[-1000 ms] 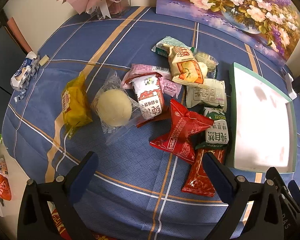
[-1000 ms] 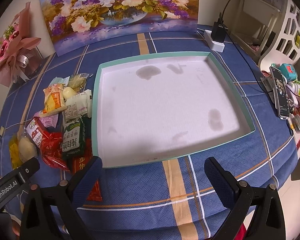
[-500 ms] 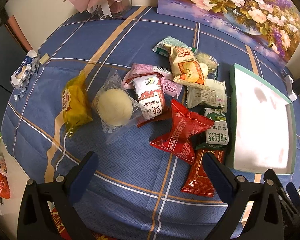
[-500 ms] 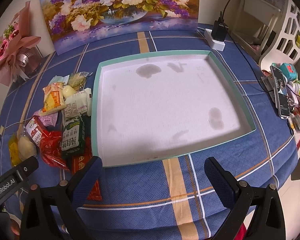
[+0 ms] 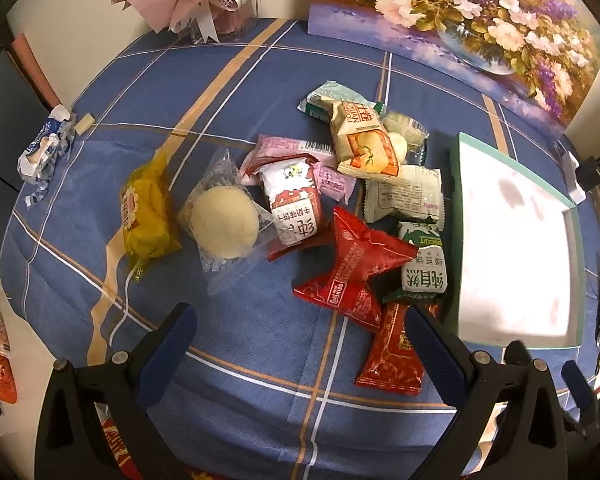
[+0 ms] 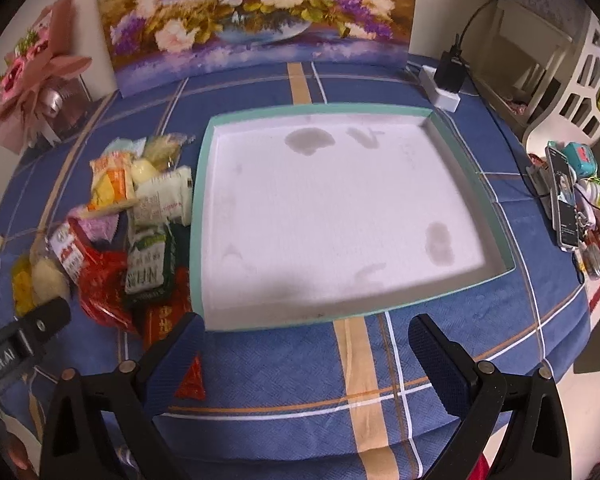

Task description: Organize snacks

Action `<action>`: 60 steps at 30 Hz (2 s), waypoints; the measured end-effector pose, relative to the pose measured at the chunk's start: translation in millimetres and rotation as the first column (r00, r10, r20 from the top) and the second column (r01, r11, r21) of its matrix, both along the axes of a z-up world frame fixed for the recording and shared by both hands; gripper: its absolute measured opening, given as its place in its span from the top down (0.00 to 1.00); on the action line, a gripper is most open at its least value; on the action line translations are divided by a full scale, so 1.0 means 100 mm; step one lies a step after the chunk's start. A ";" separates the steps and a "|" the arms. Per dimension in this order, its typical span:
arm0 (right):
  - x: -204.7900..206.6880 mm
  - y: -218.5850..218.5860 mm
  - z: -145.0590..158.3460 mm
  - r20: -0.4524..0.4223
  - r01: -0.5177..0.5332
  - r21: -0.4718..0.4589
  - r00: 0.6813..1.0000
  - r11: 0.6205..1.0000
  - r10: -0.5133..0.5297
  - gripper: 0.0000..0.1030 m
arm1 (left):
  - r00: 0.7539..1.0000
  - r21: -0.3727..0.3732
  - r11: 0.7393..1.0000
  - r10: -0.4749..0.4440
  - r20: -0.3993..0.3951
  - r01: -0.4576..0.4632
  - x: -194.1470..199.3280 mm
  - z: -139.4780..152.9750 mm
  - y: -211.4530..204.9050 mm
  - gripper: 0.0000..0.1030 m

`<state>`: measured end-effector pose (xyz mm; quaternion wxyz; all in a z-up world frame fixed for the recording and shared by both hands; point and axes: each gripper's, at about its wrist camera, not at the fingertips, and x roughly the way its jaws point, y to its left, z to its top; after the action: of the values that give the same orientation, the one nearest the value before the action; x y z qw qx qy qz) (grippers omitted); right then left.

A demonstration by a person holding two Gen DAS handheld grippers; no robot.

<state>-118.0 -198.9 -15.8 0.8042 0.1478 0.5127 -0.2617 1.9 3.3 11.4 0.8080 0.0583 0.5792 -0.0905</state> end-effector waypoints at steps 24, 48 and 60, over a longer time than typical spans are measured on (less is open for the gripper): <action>0.00 0.00 0.03 0.007 -0.011 -0.003 1.000 1.000 0.011 0.00 | 1.000 -0.004 1.000 0.002 0.006 -0.002 0.01 0.02 0.03 0.00; 0.42 0.50 0.07 0.103 -0.162 0.082 0.983 0.983 0.153 0.00 | 0.966 -0.069 0.965 0.256 0.046 -0.253 0.44 0.07 0.91 0.00; 0.76 0.88 -0.04 0.170 -0.252 0.210 0.961 0.945 0.219 0.22 | 0.930 -0.144 0.919 0.363 -0.049 -0.367 0.78 -0.23 1.49 0.01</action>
<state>-41.7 -110.5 -19.9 0.8423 0.1957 0.4940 -0.0911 80.0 152.0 -11.9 0.8065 -0.1130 0.5801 0.0174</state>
